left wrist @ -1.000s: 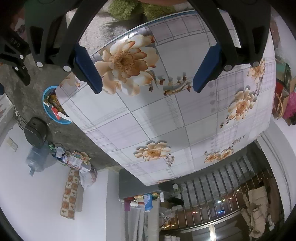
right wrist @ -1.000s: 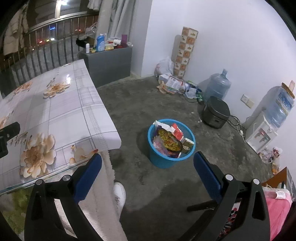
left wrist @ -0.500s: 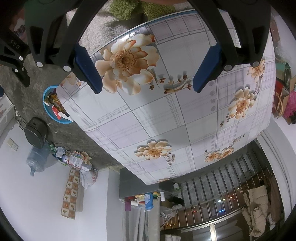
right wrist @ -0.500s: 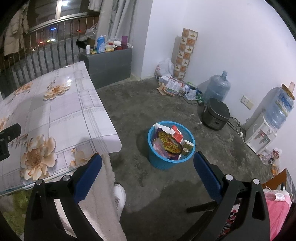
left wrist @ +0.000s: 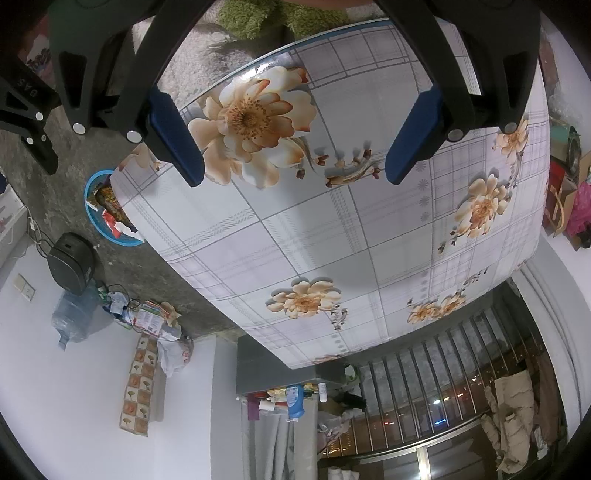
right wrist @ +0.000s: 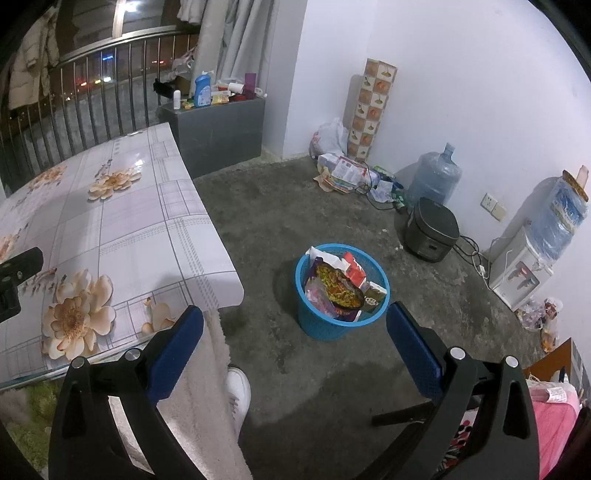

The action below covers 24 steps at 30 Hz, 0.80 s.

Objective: Collect trash

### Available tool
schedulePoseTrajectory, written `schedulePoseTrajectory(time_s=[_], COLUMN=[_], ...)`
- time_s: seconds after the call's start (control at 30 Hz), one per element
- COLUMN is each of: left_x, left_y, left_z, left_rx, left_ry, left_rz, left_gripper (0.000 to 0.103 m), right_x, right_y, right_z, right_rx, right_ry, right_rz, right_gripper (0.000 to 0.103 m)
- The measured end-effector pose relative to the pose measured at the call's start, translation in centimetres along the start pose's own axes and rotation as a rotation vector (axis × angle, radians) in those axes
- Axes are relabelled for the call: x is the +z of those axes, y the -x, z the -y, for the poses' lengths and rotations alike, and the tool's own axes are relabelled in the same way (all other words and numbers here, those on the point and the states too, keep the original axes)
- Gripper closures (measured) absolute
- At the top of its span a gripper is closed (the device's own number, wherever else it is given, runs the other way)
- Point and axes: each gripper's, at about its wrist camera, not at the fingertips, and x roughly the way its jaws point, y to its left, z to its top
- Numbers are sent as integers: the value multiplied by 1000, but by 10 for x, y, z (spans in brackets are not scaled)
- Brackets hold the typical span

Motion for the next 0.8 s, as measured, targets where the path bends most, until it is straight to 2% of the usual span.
schedulePoseTrajectory(time_s=[0.8], left_x=[1], left_y=[0], left_z=[0], left_rx=[0], left_ry=[0], left_rz=[-1], left_gripper=[9], right_x=[0], right_y=[1], right_z=[-2], right_rx=[0], right_ry=[-1], right_rz=[1], right_gripper=[6])
